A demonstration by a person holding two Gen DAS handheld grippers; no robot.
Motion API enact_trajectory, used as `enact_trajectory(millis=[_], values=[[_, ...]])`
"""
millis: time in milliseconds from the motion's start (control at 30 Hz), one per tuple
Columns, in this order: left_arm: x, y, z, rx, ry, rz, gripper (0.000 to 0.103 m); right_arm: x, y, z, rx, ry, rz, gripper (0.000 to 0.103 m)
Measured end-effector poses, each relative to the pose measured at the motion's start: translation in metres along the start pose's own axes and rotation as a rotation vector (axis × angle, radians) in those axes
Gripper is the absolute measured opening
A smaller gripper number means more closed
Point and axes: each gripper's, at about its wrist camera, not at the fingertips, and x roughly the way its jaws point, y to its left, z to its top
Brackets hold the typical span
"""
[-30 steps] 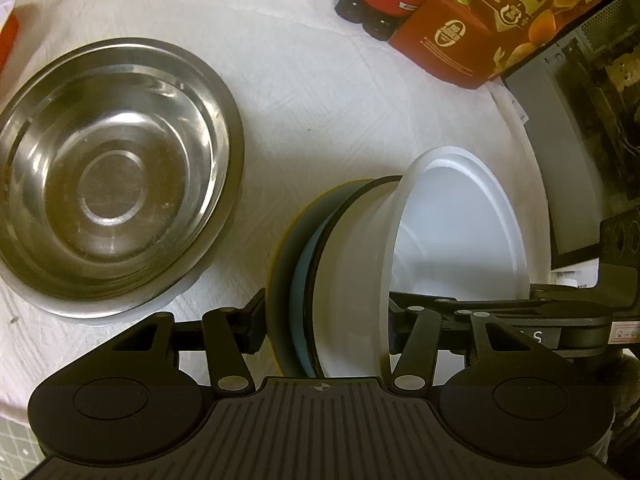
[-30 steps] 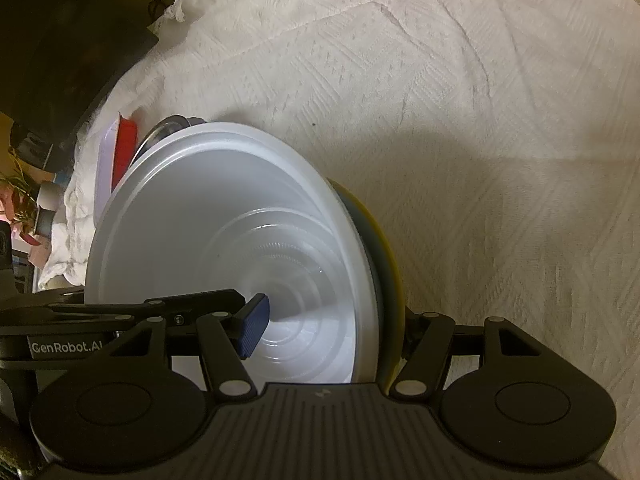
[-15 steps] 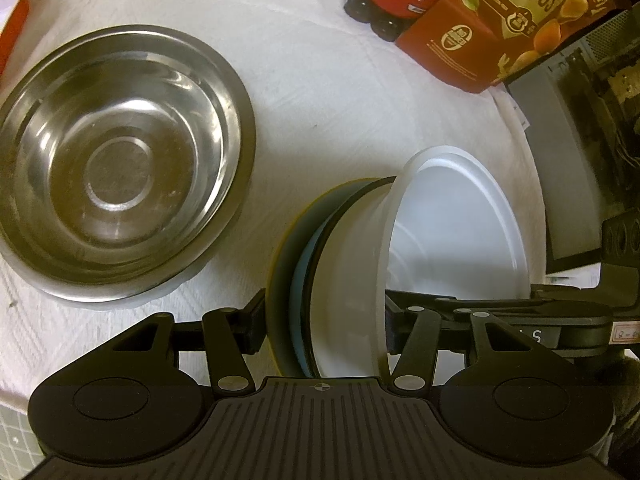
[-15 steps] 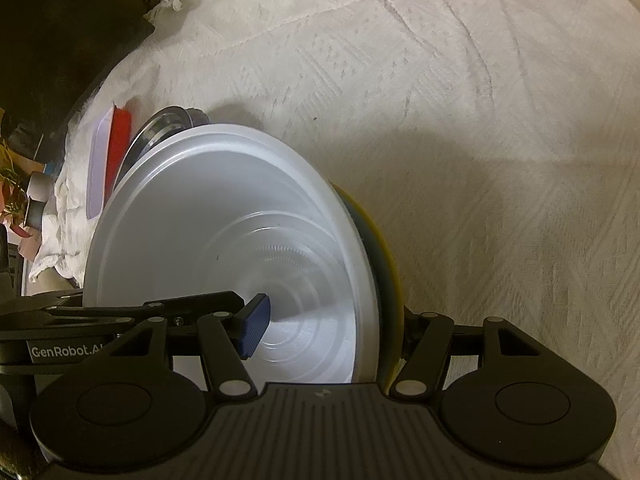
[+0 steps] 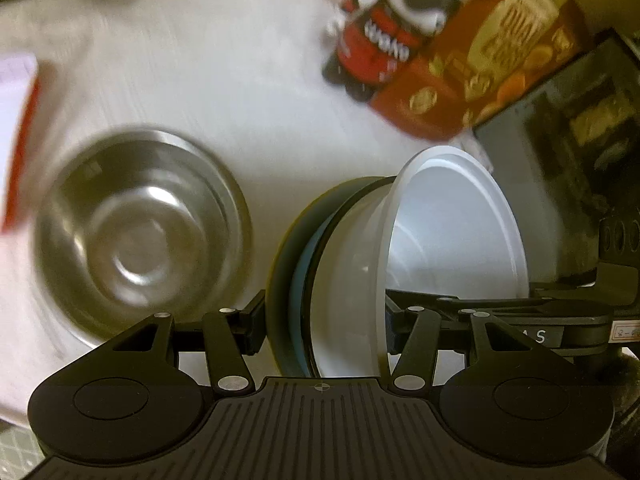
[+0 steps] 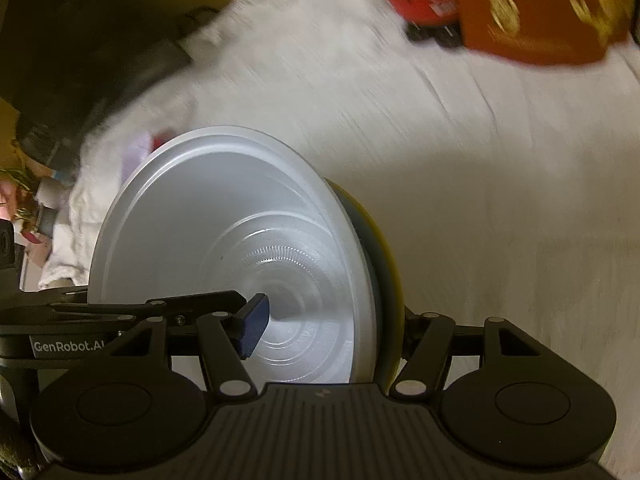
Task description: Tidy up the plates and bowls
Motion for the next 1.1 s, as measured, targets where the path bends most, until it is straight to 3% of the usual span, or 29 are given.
enact_trajectory(millis=[267,467,700,867,1100], values=[[-0.047,0.044,0.03,-0.032,-0.086,0.088,0.057,0.015,0.059,0.04,-0.095,-0.044,0.091,0.064],[-0.036,0.096,0.035,-0.104,-0.044,0.124,0.057,0.07,0.085,0.054,-0.1,0.025,0.128,0.064],[0.001,0.143,0.028,-0.184,0.037,0.089,0.056,0.126,0.091,0.056,-0.083,0.141,0.053,0.062],[0.004,0.149,0.026,-0.191,0.037,0.08,0.054,0.131,0.099,0.057,-0.129,0.114,0.004,0.059],[0.004,0.155,0.025,-0.195,0.037,0.11,0.044,0.124,0.102,0.05,-0.163,0.067,-0.021,0.062]])
